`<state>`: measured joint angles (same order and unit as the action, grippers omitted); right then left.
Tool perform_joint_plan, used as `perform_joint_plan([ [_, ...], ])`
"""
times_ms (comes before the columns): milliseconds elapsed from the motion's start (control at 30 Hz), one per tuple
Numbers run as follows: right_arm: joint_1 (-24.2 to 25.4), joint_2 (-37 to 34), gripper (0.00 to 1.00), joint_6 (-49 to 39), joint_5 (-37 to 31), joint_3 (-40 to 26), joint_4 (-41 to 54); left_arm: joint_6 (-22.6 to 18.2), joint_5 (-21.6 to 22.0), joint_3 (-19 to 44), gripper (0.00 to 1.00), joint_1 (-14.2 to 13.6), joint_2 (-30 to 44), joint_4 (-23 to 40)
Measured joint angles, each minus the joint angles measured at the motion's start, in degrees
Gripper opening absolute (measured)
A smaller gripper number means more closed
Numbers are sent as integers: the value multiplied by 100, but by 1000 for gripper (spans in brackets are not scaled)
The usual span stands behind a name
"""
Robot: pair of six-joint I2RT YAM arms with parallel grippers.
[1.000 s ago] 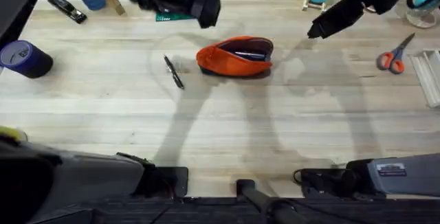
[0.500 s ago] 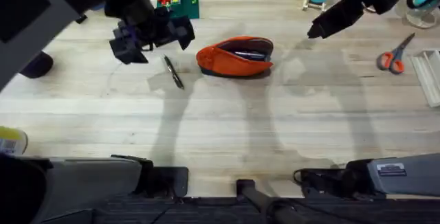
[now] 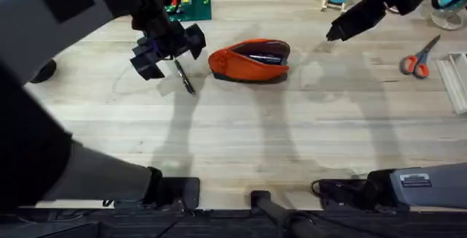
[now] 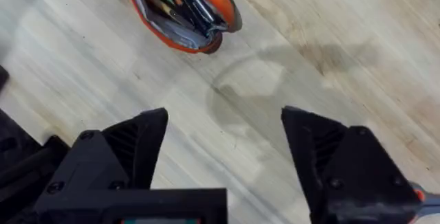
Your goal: Unzip the bag, pick up the pens from the table one at a time and place them inside, then zip the bag closed.
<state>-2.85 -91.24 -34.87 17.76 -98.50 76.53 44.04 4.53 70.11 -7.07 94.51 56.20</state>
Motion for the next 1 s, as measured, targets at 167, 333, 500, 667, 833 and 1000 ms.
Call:
perform_joint_plan([
  [167, 0, 0, 996, 0, 0, 0, 0, 17, -1, -4, 997, 30, 335, -52],
  [333, 0, 0, 996, 0, 0, 0, 0, -85, 1, -5, 999, 122, 528, -65],
  [500, 0, 0, 996, 0, 0, 0, 0, -576, 1, -7, 999, 138, 838, -347],
  [667, 0, 0, 996, 0, 0, 0, 0, -874, -20, -9, 999, 140, 965, -513],
  [833, 0, 0, 996, 0, 0, 0, 0, -968, -38, -9, 928, 149, 968, -554],
  [1000, 0, 0, 996, 0, 0, 0, 0, -985, -87, -9, 467, 149, 970, -587],
])
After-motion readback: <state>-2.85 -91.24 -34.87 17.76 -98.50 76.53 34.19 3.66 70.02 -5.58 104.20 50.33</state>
